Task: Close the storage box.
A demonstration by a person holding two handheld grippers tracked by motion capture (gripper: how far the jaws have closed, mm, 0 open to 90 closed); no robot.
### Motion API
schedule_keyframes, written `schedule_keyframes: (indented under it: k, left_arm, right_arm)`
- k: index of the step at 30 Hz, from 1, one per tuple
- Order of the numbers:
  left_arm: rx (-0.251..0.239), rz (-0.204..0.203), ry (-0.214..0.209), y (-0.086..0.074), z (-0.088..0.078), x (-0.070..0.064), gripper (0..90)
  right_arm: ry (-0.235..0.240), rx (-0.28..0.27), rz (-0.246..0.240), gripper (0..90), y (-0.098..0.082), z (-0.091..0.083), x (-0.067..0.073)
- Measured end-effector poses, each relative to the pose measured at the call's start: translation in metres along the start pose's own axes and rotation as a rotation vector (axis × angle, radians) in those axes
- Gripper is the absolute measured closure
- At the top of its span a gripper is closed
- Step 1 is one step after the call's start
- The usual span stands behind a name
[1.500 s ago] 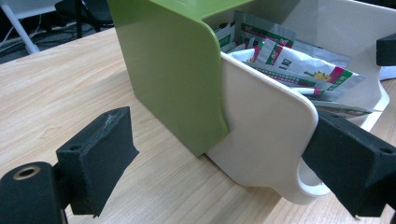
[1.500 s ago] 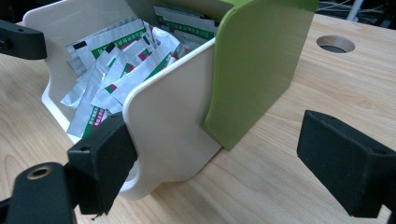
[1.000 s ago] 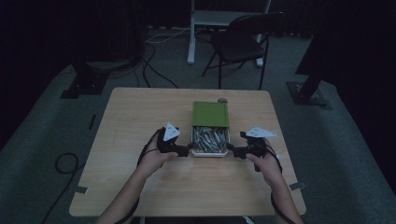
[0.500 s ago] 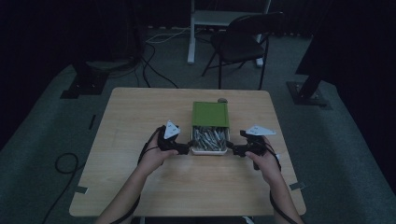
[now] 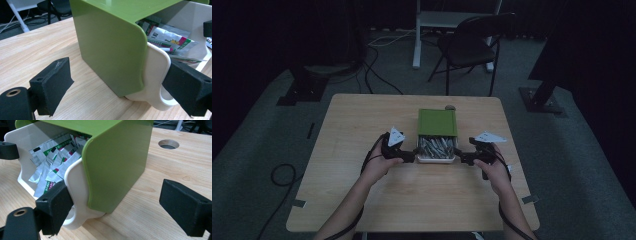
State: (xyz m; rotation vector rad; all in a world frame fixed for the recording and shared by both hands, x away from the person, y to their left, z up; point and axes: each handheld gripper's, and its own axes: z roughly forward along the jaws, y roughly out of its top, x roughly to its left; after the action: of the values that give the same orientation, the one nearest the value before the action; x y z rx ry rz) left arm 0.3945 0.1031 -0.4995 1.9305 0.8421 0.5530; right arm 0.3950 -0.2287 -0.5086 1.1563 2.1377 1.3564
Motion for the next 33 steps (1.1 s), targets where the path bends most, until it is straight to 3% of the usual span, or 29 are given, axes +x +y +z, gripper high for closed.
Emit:
schedule_keyframes:
  k: [33]
  left_arm:
    - [0.008, 0.000, 0.032, 0.007, 0.015, 0.011, 10.4]
  right_arm:
    - [-0.065, -0.005, 0.033, 11.0, 0.007, 0.012, -0.005]
